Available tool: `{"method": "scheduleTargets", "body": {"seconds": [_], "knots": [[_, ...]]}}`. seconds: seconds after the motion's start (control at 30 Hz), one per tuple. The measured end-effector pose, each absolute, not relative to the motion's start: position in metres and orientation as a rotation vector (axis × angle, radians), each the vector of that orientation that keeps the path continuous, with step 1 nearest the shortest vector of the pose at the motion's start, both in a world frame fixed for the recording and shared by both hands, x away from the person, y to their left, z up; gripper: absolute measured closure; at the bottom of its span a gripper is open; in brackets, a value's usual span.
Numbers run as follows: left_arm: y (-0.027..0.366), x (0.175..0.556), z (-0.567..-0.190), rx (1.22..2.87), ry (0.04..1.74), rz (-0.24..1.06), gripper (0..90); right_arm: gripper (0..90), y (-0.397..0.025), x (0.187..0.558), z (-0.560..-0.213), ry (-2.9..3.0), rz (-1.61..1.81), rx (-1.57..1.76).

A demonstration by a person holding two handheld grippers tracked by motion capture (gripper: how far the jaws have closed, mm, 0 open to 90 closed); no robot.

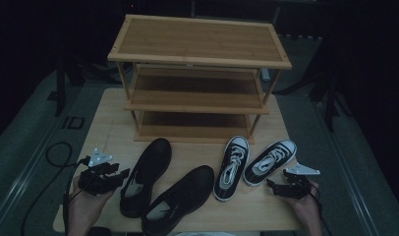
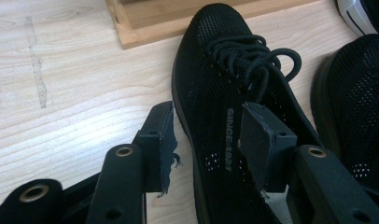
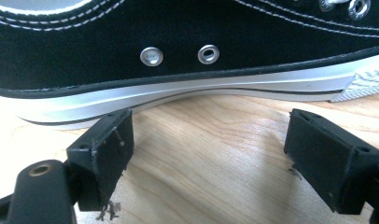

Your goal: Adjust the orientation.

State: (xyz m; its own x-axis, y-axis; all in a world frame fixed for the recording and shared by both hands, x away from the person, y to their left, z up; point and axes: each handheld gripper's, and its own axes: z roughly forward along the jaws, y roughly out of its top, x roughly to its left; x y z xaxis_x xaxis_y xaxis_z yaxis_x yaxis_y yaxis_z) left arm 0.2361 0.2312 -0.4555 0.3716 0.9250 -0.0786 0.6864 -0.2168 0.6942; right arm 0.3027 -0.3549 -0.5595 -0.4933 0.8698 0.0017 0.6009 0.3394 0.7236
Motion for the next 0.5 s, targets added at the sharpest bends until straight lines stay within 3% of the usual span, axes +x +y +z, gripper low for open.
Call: {"method": "scheduleTargets", "body": {"seconds": [0.5], "knots": [[0.2229,0.2344,-0.4586,2.032,1.386,0.442,55.8,15.6,-0.3549,0.3027,-0.5595,2.223,0.953,1.296]]}}
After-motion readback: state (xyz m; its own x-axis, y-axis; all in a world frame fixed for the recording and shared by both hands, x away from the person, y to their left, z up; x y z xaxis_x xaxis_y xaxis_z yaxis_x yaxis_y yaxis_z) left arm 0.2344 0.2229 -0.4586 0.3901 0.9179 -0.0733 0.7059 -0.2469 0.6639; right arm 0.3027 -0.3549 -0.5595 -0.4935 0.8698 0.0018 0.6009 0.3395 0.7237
